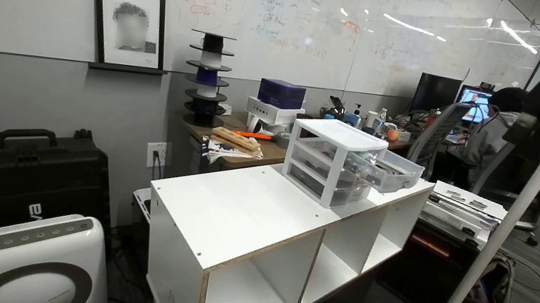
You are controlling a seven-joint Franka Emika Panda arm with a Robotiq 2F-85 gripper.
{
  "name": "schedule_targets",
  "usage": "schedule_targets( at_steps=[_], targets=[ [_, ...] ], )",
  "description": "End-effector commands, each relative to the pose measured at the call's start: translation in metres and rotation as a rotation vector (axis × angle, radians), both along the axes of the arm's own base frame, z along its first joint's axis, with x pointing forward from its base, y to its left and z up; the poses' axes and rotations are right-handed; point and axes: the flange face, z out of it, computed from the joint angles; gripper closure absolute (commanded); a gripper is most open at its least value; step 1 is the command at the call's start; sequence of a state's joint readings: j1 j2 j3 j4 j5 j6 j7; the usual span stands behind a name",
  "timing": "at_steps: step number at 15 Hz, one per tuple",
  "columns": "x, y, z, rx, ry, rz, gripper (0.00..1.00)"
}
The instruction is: Pick up the flash disk from the table, put it in the drawer and close the drawer.
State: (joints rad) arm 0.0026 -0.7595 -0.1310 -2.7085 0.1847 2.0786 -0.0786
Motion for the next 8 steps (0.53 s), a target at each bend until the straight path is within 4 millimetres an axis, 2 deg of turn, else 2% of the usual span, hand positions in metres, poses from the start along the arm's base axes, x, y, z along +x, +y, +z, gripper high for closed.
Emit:
schedule_targets(
  at_steps=[1, 5, 8],
  targets=[
    [0.039, -0.035, 0.013, 0.010, -0.029, -0.075, 0.00],
    [0.082, -0.087, 0.004, 0.012, -0.027, -0.169, 0.00],
    [0.120, -0.131, -0.014, 0.011, -0.025, -0.283, 0.00]
  ],
)
